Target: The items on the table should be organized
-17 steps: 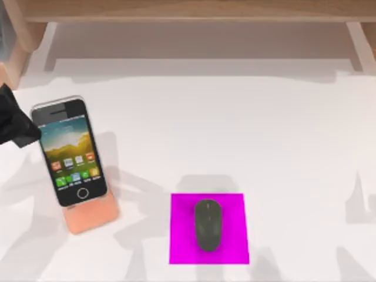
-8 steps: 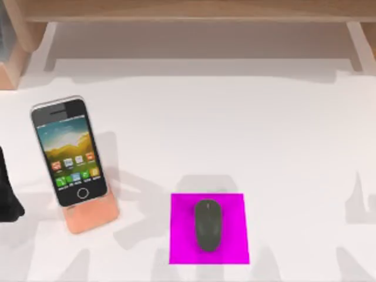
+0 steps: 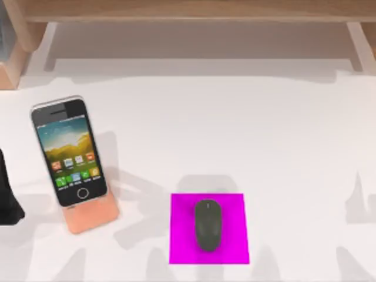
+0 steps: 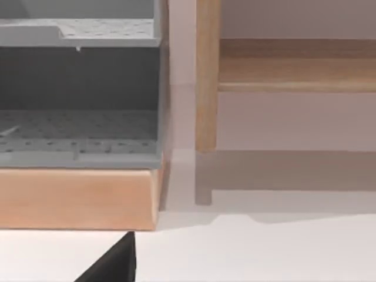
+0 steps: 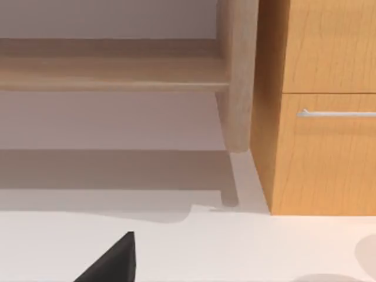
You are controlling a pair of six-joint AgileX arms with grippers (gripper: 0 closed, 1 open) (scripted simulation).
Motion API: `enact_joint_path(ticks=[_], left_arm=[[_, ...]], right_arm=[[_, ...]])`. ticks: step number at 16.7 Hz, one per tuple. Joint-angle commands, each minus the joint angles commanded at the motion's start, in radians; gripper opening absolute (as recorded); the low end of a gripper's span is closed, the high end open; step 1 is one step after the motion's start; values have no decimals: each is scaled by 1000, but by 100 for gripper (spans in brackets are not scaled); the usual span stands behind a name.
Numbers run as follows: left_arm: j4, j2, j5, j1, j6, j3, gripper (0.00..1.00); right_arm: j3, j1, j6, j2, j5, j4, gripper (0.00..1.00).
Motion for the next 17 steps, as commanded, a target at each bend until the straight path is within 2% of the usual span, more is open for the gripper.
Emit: enact_joint_path(ticks=[3,7,17], left_arm=[[0,0,0,0,0,0,100],[0,0,0,0,0,0,100],[0,0,0,0,0,0,100]], right_arm=[[12,-35,-1,87,-26,61,100],[46,-130,-3,326,-93,226,100],[199,-472,-7,1238,-327,858,100]])
